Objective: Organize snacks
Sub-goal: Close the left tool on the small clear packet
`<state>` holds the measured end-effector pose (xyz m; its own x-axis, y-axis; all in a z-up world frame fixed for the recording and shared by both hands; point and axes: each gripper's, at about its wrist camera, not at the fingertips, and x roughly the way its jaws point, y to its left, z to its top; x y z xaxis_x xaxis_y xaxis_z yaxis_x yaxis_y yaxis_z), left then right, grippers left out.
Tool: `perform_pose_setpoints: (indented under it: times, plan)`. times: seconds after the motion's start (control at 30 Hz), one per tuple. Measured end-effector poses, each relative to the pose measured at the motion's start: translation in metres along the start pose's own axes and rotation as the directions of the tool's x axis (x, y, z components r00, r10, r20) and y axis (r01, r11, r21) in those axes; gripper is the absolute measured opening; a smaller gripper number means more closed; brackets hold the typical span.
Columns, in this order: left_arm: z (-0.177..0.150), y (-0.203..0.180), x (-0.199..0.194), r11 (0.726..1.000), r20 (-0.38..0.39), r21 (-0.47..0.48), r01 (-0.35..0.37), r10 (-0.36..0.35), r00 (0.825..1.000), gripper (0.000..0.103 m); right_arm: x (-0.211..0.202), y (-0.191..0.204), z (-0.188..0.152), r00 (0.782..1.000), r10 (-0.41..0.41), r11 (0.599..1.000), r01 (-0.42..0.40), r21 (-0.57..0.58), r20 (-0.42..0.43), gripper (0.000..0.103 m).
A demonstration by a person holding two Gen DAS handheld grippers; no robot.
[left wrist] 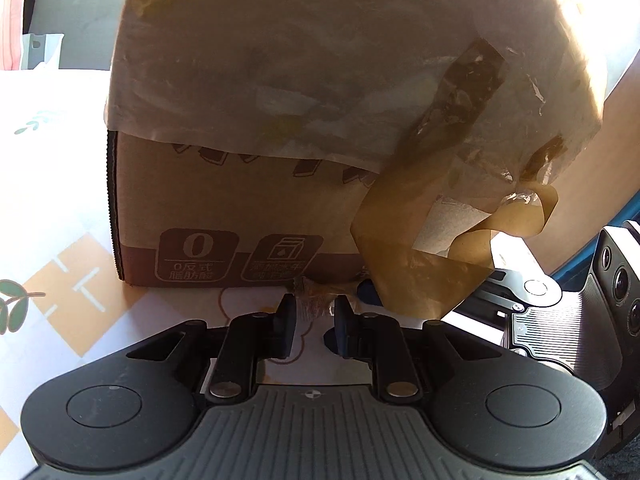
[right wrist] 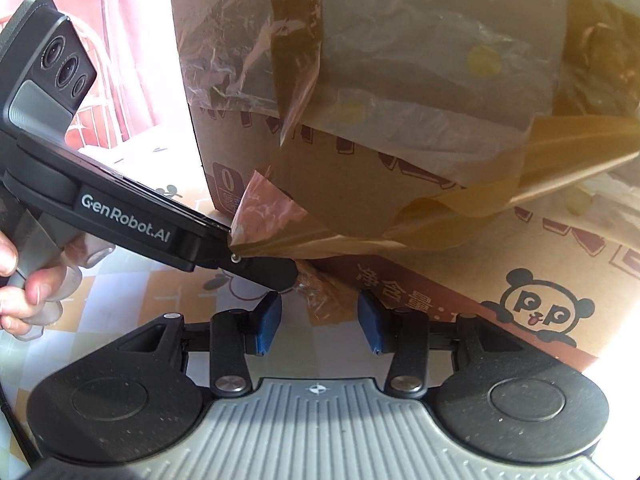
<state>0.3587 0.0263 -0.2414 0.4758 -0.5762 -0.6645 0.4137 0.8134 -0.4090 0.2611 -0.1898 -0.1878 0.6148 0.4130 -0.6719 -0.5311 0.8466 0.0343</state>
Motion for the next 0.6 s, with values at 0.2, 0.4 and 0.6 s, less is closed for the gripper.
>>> perform_pose_setpoints:
  times: [0.2, 0.4, 0.6]
  plan:
    - [-0.002, -0.002, -0.001, 1.000, 0.006, -0.003, 0.014, -0.014, 1.000, 0.021, 0.003, 0.000, -0.001, 1.000, 0.013, 1.000, -0.013, 0.012, 0.010, 0.028]
    - [-0.009, -0.010, -0.007, 1.000, -0.004, 0.028, 0.010, -0.010, 1.000, 0.021, -0.004, 0.004, -0.007, 1.000, 0.016, 1.000, -0.017, 0.026, 0.013, 0.021]
    - [-0.026, -0.026, -0.013, 0.998, -0.018, 0.054, 0.013, -0.012, 1.000, 0.021, -0.019, 0.009, -0.019, 1.000, 0.020, 0.999, -0.021, 0.039, 0.011, 0.020]
